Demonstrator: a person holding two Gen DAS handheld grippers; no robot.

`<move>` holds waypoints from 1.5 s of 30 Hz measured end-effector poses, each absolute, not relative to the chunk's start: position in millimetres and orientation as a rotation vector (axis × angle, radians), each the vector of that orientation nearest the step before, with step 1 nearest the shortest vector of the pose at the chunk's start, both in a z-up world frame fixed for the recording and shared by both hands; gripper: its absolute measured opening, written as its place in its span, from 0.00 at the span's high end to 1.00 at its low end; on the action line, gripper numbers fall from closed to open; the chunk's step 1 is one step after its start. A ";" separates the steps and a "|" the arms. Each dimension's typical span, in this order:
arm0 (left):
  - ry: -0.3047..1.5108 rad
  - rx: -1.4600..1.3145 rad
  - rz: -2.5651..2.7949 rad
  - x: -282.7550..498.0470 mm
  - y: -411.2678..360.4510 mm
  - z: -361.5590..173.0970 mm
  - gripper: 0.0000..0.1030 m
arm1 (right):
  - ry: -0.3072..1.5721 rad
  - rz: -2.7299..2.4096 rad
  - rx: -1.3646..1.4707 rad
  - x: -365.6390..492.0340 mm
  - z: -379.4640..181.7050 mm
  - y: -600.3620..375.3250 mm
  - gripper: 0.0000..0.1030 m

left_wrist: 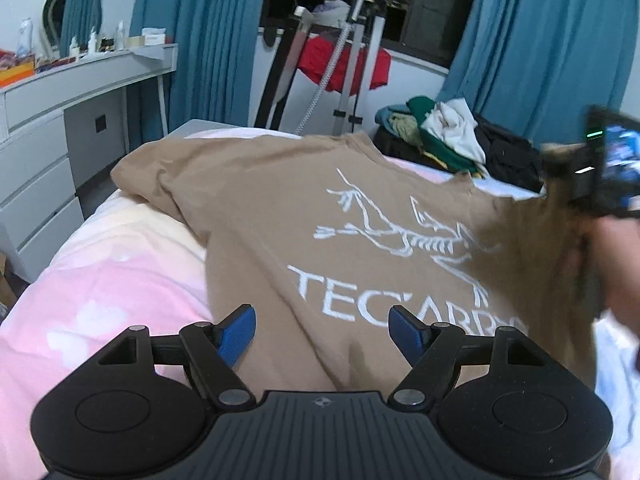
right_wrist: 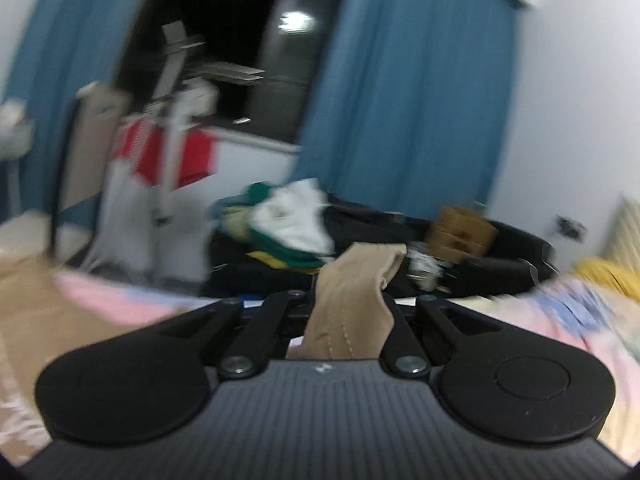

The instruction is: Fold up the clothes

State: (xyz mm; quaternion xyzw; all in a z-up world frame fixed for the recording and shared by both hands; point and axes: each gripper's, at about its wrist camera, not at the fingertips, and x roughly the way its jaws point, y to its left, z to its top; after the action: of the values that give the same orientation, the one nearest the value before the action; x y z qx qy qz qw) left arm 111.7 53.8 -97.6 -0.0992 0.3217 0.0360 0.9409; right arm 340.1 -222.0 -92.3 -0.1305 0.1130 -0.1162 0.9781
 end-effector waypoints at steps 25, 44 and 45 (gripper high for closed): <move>0.578 -0.186 0.079 81.4 56.9 -72.8 0.27 | 0.424 0.251 0.004 200.0 -58.9 -171.5 0.32; 0.561 -0.170 -0.225 -15.3 -59.7 -67.1 0.28 | 0.291 -0.034 0.352 -26.7 -64.0 -320.3 0.31; 0.573 -0.175 -0.238 -15.3 -67.6 -70.4 0.28 | 0.280 -0.044 0.348 -27.1 -65.0 -323.0 0.31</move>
State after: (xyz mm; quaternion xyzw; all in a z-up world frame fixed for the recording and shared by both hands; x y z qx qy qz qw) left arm -15.3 -67.6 -70.4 -0.0858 0.2814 -0.1172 0.9486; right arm -27.1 -323.0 -65.0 0.1724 0.1388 -0.0218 0.9750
